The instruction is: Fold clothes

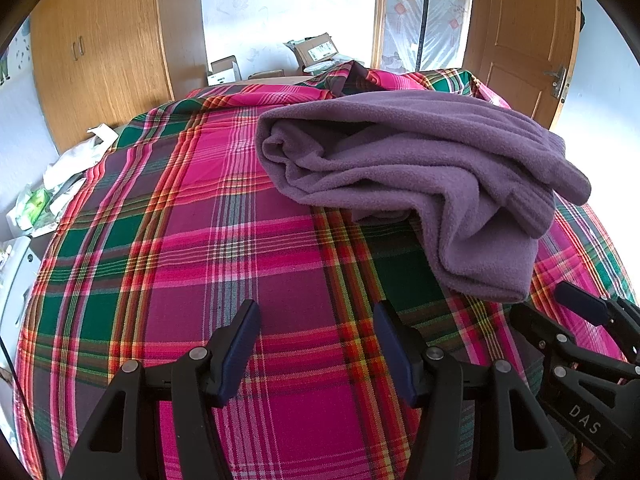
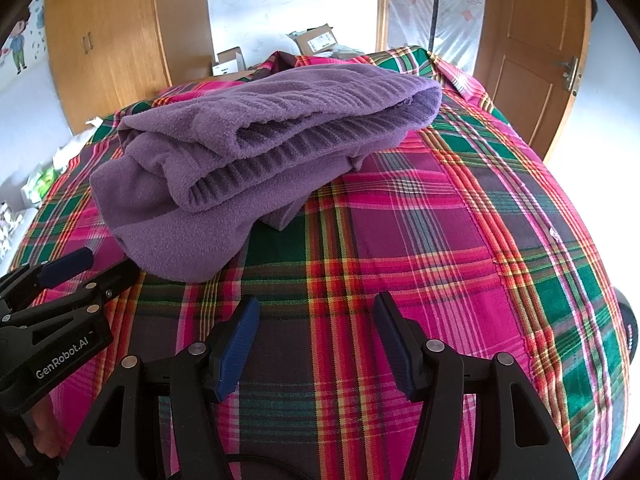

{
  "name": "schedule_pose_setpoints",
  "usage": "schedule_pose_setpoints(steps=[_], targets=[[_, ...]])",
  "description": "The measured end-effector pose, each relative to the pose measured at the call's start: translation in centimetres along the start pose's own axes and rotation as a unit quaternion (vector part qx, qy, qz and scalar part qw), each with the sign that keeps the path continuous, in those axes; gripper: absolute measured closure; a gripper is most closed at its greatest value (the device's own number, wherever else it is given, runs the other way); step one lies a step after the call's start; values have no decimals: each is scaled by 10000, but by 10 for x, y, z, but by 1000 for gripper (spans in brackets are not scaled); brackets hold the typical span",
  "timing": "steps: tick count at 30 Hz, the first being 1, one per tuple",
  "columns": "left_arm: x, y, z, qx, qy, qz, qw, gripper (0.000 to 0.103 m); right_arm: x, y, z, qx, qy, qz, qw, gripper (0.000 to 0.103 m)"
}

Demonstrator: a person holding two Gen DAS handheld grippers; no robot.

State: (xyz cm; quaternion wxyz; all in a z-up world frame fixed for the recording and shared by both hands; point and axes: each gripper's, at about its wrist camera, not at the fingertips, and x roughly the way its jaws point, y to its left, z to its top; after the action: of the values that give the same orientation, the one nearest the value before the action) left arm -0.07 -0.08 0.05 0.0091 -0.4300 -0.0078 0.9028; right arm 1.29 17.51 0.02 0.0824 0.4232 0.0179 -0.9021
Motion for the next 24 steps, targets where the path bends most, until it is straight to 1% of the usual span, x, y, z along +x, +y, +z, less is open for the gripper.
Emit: schedule_pose_setpoints(steps=[2,4,7,9,10,13,15,17,19,21,22,24], targets=[[-1,1,0,-21,-16,-37,10000,44,0,-1,0,6,-10,57,10000,41],[-1,2,1,-17,-4,-46,10000,48,-1,-2,0,12,-20,113,9999,42],[-3,5,4,-30,41,-152,9999,48,-11,-7,4,79,-255,311,9992,49],[-8,5,6,41,-32,-181,9998,48,-19,-10,7,129,-429,453,9980,54],[-14,5,9,89,-141,-195,9997,49,-22,-12,9,154,-517,523,9972,55],[-30,4,18,353,-520,-247,9977,49,-36,-20,16,336,-842,836,9924,55],[-37,2,24,508,-715,-303,9957,49,-42,-26,21,503,-990,1164,9870,55],[-43,-3,32,758,-880,-314,9927,49,-45,-31,28,687,-998,1490,9814,55],[-45,-9,37,1019,-1017,-359,9889,49,-41,-35,35,859,-887,1814,9756,55],[-46,-18,44,1278,-1061,-305,9856,49,-39,-38,41,1014,-820,2114,9687,55],[-46,-20,46,1335,-1091,-313,9845,50,-39,-39,44,1064,-830,2230,9654,55],[-49,-19,49,1350,-1097,-408,9839,51,-39,-40,47,1101,-850,2284,9636,55]])
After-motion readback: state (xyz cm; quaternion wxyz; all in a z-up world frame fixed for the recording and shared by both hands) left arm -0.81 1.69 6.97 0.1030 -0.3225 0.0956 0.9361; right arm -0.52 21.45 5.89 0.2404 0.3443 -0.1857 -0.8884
